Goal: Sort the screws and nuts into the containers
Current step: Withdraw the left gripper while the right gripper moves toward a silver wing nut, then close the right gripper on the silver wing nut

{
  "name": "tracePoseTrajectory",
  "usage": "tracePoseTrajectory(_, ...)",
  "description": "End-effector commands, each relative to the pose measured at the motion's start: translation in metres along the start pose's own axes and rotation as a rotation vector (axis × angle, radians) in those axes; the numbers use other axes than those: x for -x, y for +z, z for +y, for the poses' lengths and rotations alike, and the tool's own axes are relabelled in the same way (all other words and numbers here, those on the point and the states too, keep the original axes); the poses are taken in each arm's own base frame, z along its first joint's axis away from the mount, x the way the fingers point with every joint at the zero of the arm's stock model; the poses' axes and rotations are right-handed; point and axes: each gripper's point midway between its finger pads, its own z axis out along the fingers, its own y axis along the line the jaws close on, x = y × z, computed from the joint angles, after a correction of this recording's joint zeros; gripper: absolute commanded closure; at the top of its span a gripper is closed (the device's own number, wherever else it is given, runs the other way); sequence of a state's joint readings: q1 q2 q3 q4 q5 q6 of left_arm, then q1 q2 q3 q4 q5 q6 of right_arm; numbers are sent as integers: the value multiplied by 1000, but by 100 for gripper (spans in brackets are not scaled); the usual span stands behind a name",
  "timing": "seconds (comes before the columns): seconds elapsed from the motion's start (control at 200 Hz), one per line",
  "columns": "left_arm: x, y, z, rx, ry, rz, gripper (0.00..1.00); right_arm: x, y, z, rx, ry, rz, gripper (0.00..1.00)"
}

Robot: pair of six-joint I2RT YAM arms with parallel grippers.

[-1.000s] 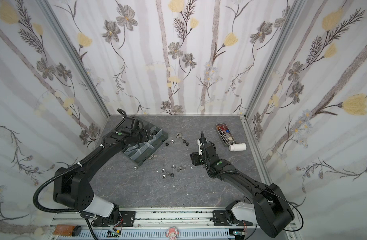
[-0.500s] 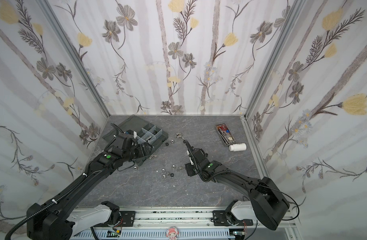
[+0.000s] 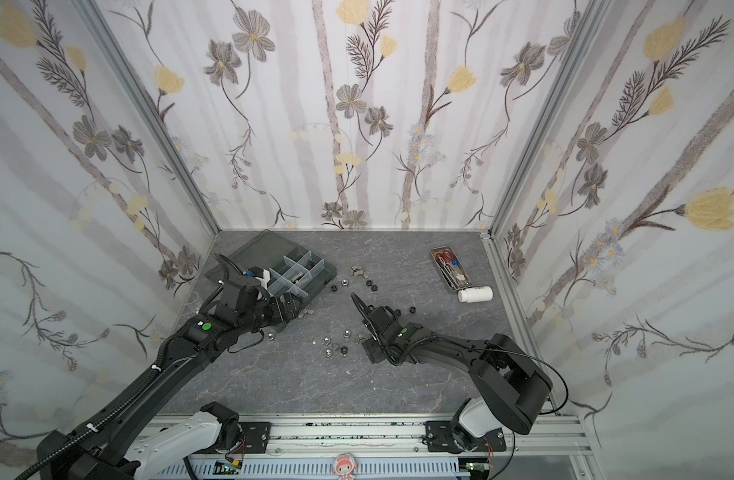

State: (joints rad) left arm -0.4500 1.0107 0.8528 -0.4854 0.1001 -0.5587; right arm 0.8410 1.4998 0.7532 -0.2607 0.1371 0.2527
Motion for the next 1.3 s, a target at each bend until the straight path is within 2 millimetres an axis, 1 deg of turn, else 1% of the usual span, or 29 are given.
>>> tracePoseTrajectory(0.0,-5,3,-2,-24,-29,14,0,19,3,7,12,-30,-40,26)
tracePoseTrajectory(0.135,-1,-1,-3,-32,-31,-20,0,25,11,11,17,-50,-31,25)
tracePoseTrajectory(0.175,-1,-3,-3,-40,-40,-32,0,30,10,13,22,-52,-41,26)
tracePoseTrajectory(0.185,0,-4,-4,-46,-44,-39,0,26,16,13,18,-56,-21,26)
tracePoseTrajectory(0.195,0,-5,-5,-50,-44,-43,0,26,17,13,17,-57,-18,26)
tracePoseTrajectory(0.3,-1,-8,-6,-80,-80,-71,0,28,25,15,14,-63,-12,27)
tracePoseTrajectory(0.525,-3,-19,-11,-110,-106,-103,0,29,39,21,18,-86,22,33)
tracePoseTrajectory(0.729,-2,-29,-10,-110,-111,-124,0,36,46,22,8,-90,20,39)
tracePoseTrajectory(0.764,-2,-30,-10,-110,-111,-123,0,37,47,22,6,-91,23,41)
tracePoseTrajectory(0.839,-2,-32,-11,-109,-110,-120,0,38,47,23,7,-91,26,48)
tracePoseTrajectory(0.884,-2,-32,-11,-112,-109,-119,0,38,46,23,9,-90,28,51)
tracePoseTrajectory(1.164,-3,-31,-12,-122,-114,-123,0,30,35,20,9,-52,26,55)
tracePoseTrajectory(1.299,-4,-28,-12,-122,-116,-117,0,27,33,17,-6,-49,31,59)
